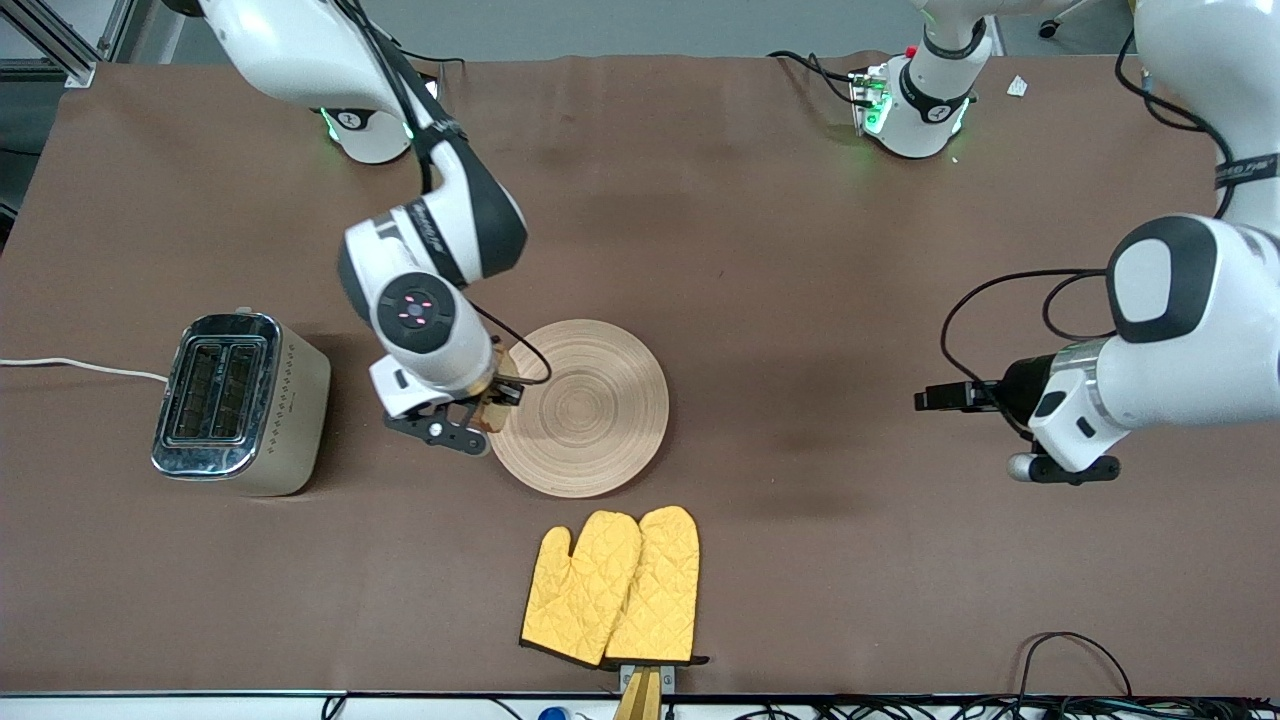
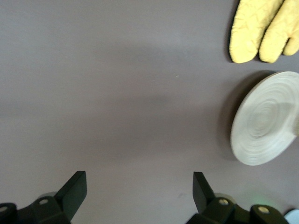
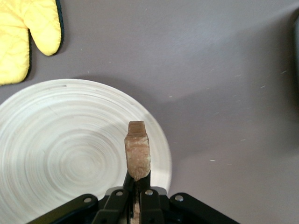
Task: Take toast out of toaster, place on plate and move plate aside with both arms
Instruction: 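Carry the toast over the wooden plate while the left gripper approaches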
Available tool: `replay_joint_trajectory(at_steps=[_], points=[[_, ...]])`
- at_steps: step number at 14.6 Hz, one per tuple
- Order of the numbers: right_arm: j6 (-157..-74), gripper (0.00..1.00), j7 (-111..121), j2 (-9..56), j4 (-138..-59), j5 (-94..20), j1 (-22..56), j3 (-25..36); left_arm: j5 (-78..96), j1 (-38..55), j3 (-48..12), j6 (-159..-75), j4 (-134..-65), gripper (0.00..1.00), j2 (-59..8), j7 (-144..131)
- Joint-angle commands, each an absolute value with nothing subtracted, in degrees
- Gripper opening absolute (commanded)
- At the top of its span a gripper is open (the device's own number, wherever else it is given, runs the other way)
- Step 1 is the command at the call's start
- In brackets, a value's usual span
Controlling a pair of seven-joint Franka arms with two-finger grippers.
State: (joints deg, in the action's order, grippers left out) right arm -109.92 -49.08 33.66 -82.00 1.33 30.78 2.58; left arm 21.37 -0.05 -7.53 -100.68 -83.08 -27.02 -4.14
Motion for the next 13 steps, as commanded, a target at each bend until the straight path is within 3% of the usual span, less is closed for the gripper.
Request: replay_joint_trajectory(at_steps=[1,3,4,5,6,11,13], points=[[-113.4,0.13,-56.4,36.0,-81.1,2.3,33.0,3.2,26.7,-0.3,-7.6,-101.4,-81.7,1.00,-30.0,-3.2],[-117.8,0.26,-61.5,37.5,-81.0,2.2,34.2,3.2,28.7,0.1,-7.6,-101.6,-81.7,1.00,-31.4,-3.2],[-119.9,0.43,-63.3,38.1,-81.0,2.2,34.9,3.1,29.9,0.2,-7.6,-101.6,-81.7,1.00,-32.2,-3.2],[-121.6,0.67,-64.5,38.1,-81.0,2.1,35.4,3.1,31.1,0.1,-7.7,-101.7,-81.7,1.00,-32.8,-3.2],[-122.9,1.00,-65.8,38.1,-80.9,2.0,35.7,3.1,32.8,0.2,-7.7,-101.9,-81.7,1.00,-33.5,-3.2],[-122.9,1.00,-65.7,37.1,-78.0,1.6,35.5,3.3,42.9,1.0,-8.2,-101.9,-81.8,1.00,-37.1,-2.8],[-122.5,1.00,-62.9,33.2,-78.1,1.8,32.1,3.6,44.7,2.1,-8.3,-101.9,-82.3,1.00,-38.3,-0.6]])
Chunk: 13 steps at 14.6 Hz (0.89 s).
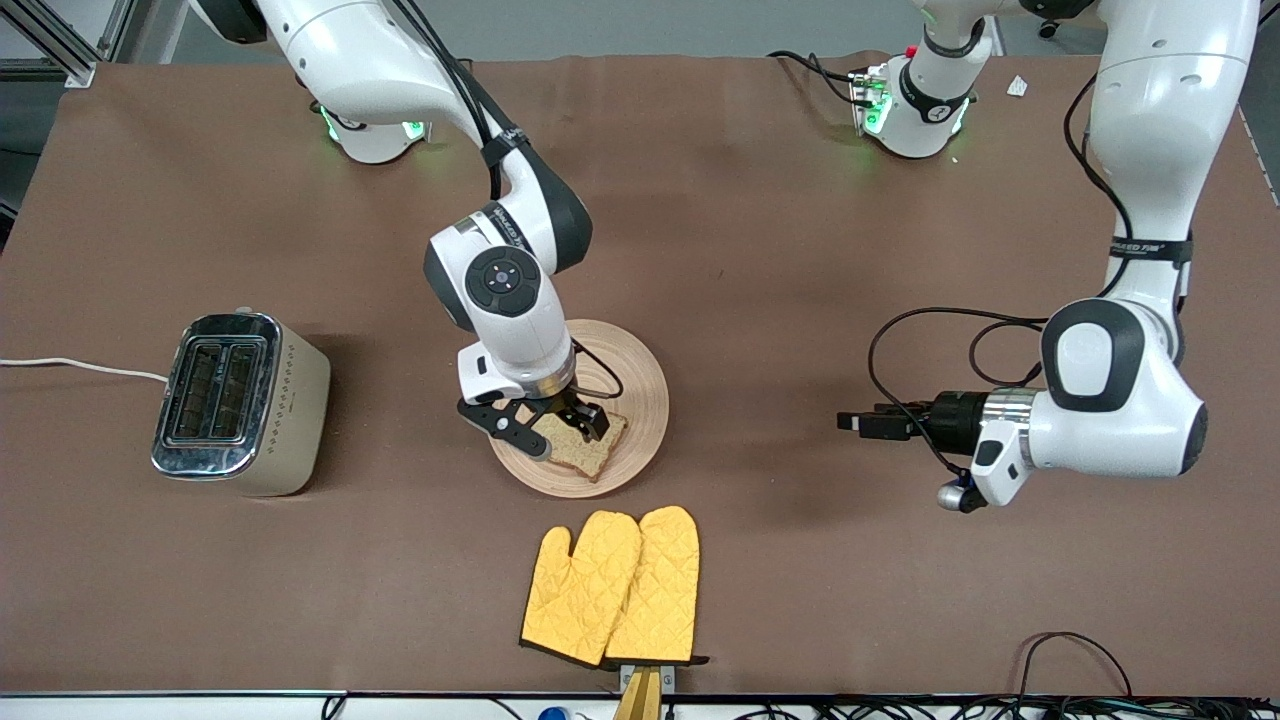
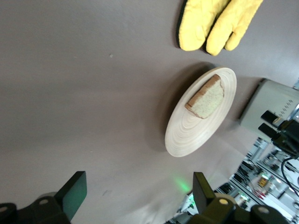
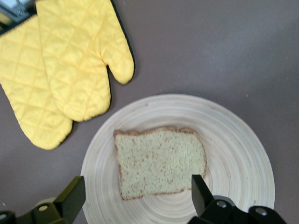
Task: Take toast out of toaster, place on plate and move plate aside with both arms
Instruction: 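Release the toast onto the plate while the left gripper reaches the rim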
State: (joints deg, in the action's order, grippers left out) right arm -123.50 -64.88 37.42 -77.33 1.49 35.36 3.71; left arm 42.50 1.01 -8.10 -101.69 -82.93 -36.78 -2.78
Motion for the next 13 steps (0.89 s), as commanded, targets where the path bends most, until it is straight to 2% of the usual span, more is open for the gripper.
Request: replay_joint_trajectory(at_steps=[1,5,9,13], points=[[-120.3,1.00,-56.6,31.1,-78.6,1.8,29.6,3.6,45.1,2.3,-8.3,-101.9,-82.4,1.00,-39.1,1.6],[-110.2,1.00,-34.3,24.2,-79.5,1.1,17.3,3.5,52.5,4.0,-9.4,-103.7,-82.5,0.87,-44.0,12.6],[-105.4,1.00,-19.0,15.2,-85.8,1.1,7.9,3.5,58.9,9.7,-9.6,-112.7,-83.2,0.81,-46.9,17.5],[-101.4,1.00,-8.6,5.0,-91.8,1.1,2.6,3.5,65.6,15.0,-9.5,-121.5,-83.1,0.72,-51.0,25.5]])
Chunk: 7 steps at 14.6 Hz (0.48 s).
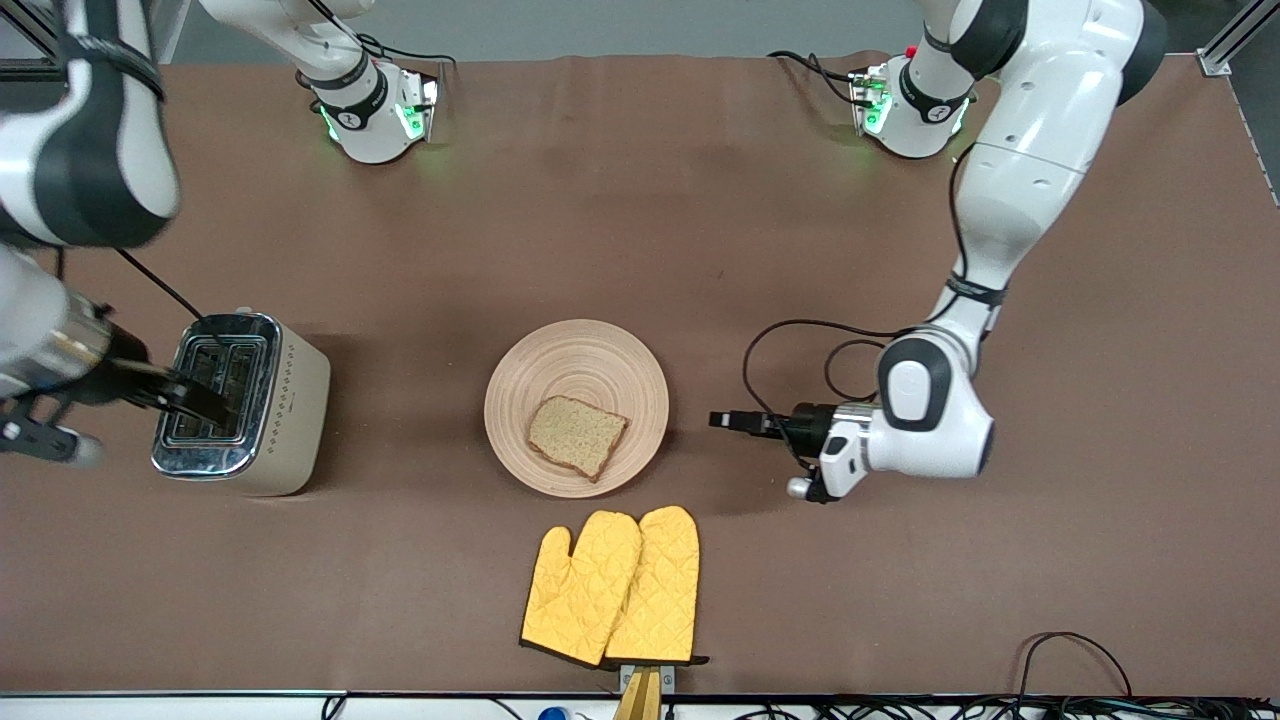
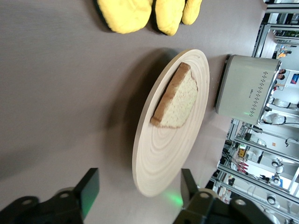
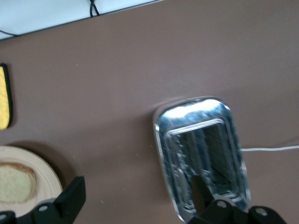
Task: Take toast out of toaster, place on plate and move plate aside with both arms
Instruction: 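Release the toast onto the plate while the left gripper reaches the rim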
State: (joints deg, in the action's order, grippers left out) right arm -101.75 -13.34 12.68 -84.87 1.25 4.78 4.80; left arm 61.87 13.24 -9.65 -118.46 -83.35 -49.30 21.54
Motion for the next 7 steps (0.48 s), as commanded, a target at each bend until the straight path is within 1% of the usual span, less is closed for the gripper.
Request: replay_joint_trajectory(at_steps=[1,3,5,7], points=[[-99.7,1.00,-7.3,3.4,-92.0,1.1,1.9,3.5,67.6,16.1,-9.6,-122.9,-83.1,0.68,-51.7,27.1],[-96.8,1.00,-6.5,0.7,-92.0,1.1,0.9,3.5,70.7,18.0,-9.6,-125.4,-83.1,0.62,-52.7,30.0],[-95.5,1.00,-4.7,-1.6,-91.9,1.1,0.4,3.6,71.5,18.0,-9.6,-125.5,-83.1,0.55,-53.5,32.3],[-94.7,1.00,-4.3,-2.1,-92.1,1.3,0.4,3.5,71.5,18.0,-9.6,-125.5,-83.1,0.47,-54.1,34.6]])
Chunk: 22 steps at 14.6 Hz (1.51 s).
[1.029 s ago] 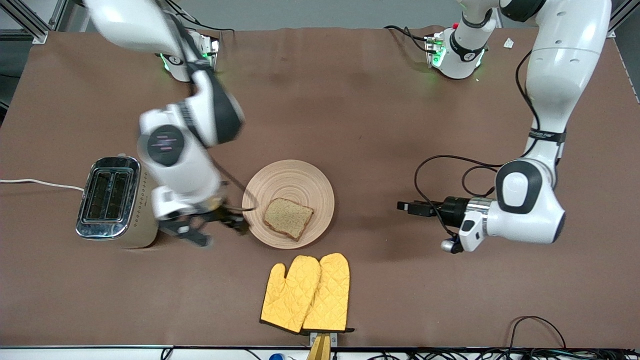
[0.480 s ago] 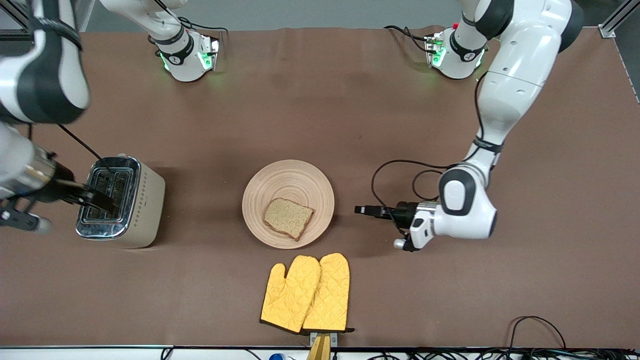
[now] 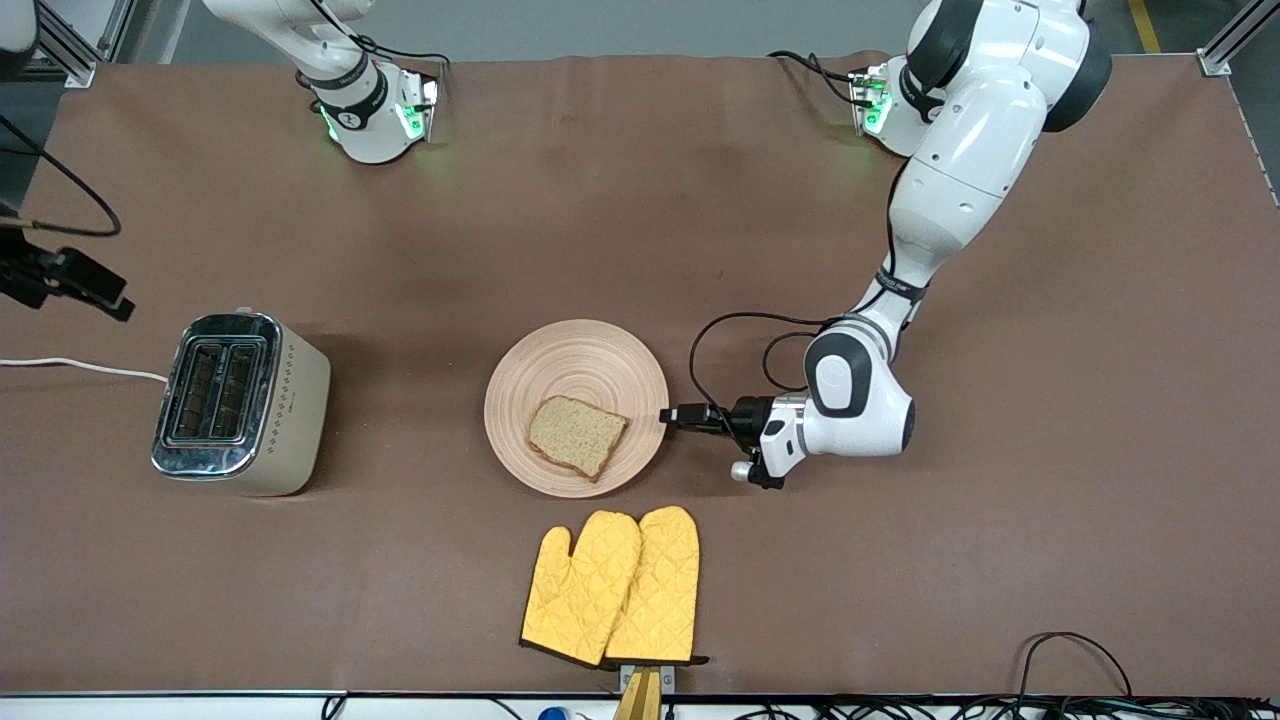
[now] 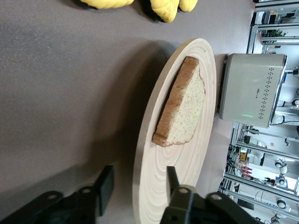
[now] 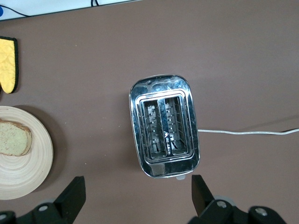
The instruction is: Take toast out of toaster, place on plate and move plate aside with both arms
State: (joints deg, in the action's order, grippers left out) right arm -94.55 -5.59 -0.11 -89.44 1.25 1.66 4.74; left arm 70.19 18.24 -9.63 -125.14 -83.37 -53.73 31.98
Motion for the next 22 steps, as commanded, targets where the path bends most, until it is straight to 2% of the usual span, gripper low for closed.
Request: replay_joint_trajectory(at_steps=[1,8,11,13,15,18,22], points=[[-94.2,1.00,-4.1,-2.1,-92.1,1.4,0.4,3.5,71.5,18.1,-9.6,-125.5,-83.1,0.46,-54.2,34.8],[-93.3,1.00,0.5,-2.1,-91.7,1.0,-0.7,3.7,71.7,19.6,-9.6,-125.5,-82.8,0.43,-54.8,34.8],[-93.3,1.00,0.5,-2.0,-91.5,1.0,-0.6,3.7,71.8,20.6,-9.6,-126.3,-82.5,0.38,-55.2,34.9],[-92.4,1.00,0.5,-1.7,-88.4,1.1,-0.4,3.5,72.7,20.7,-9.6,-126.6,-82.5,0.35,-55.5,34.9],[-90.4,1.00,0.4,-1.6,-87.5,0.9,-0.4,3.4,73.6,21.4,-9.6,-126.7,-82.4,0.27,-55.6,35.0],[-89.8,1.00,0.7,-1.5,-86.7,0.9,-0.2,3.3,73.8,21.4,-9.6,-127.0,-82.4,0.03,-55.6,35.0],[-89.2,1.00,0.7,-1.5,-86.7,-0.9,-0.3,3.3,73.7,21.0,-9.6,-127.0,-82.4,0.00,-53.7,34.9]])
